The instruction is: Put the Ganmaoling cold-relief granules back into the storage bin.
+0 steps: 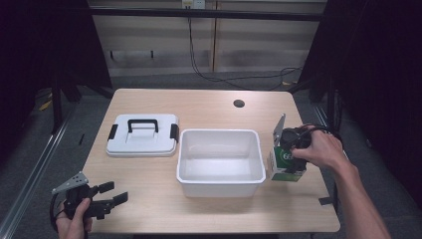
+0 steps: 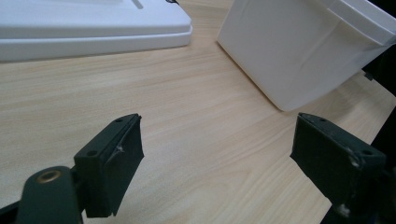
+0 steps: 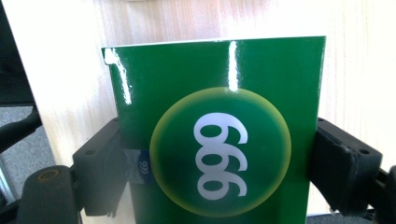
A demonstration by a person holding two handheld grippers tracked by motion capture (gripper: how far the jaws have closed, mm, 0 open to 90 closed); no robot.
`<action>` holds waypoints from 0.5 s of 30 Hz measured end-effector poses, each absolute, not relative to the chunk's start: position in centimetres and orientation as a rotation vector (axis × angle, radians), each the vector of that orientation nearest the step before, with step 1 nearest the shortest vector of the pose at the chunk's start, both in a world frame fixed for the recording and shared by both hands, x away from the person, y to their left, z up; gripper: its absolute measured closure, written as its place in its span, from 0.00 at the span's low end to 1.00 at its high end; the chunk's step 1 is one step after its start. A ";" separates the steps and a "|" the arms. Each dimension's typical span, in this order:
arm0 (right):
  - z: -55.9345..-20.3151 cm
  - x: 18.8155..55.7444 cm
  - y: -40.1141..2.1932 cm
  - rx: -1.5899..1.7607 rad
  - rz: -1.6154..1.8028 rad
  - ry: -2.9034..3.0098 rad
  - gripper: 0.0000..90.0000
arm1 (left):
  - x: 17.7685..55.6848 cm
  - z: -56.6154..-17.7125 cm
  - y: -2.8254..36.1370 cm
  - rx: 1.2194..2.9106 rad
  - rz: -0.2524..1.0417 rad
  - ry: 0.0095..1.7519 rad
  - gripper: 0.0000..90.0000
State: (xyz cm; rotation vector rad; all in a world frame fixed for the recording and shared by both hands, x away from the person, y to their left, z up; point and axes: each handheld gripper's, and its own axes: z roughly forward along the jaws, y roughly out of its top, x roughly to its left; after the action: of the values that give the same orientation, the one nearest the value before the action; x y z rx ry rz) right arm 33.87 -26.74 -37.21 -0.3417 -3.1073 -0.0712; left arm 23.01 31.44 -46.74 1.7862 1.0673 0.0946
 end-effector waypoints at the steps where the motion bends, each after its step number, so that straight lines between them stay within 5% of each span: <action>1: -37.2 33.9 -26.7 -0.342 -0.071 -3.107 0.18 | 23.0 -46.7 31.4 1.786 0.095 1.067 0.18; 15: -35.1 33.3 -27.2 -0.386 -0.093 -3.112 0.18 | 23.0 -46.7 31.4 1.785 0.094 1.068 0.18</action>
State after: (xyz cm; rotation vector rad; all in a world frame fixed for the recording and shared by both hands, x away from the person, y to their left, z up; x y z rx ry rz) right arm 33.35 -27.24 -35.13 -0.3860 -3.1117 -0.0926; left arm 23.01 31.37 -46.74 1.7850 1.0682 0.0940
